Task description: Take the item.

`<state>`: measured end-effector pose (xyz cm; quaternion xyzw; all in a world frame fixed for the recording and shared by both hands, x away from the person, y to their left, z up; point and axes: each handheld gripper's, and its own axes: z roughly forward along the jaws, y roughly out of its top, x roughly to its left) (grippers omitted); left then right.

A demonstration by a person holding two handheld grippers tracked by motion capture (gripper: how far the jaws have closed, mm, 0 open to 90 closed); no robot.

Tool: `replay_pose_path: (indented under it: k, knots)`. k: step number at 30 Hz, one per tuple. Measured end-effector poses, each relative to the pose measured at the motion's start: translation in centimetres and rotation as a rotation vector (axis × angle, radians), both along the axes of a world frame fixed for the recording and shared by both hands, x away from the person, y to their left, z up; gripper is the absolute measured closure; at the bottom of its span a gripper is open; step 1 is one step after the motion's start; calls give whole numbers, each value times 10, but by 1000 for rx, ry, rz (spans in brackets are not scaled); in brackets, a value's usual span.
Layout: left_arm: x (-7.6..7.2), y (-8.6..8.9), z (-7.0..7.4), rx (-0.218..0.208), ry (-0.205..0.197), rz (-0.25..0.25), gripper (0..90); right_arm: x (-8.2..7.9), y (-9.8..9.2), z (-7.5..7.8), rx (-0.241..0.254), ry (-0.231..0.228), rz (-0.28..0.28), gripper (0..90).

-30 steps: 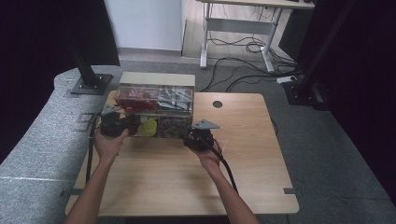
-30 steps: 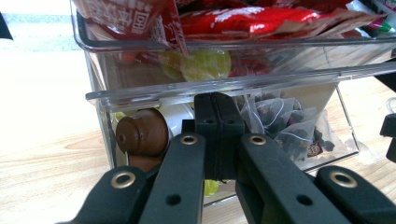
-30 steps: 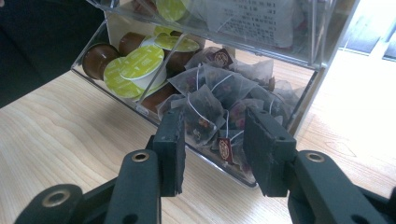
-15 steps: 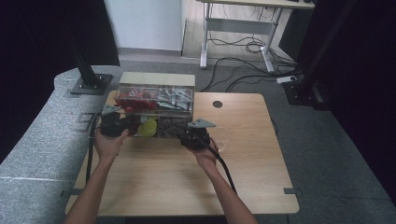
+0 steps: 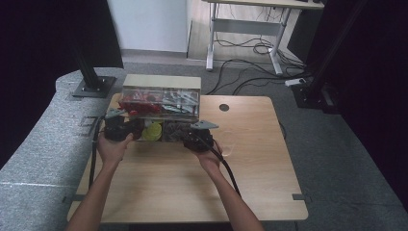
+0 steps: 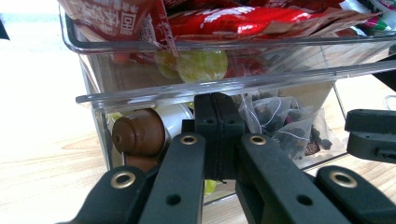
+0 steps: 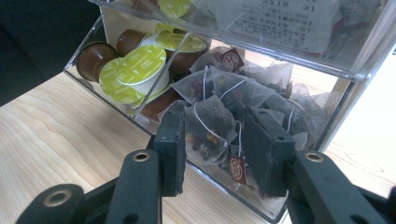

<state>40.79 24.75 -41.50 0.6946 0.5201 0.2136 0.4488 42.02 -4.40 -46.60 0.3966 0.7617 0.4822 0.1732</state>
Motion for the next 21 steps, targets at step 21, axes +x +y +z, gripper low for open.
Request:
replay_pose_path:
  k: [21]
  knots:
    - [-1, -1, 0, -11, -2, -2, 898, 13, 15, -4, -18, -19, -21, 603]
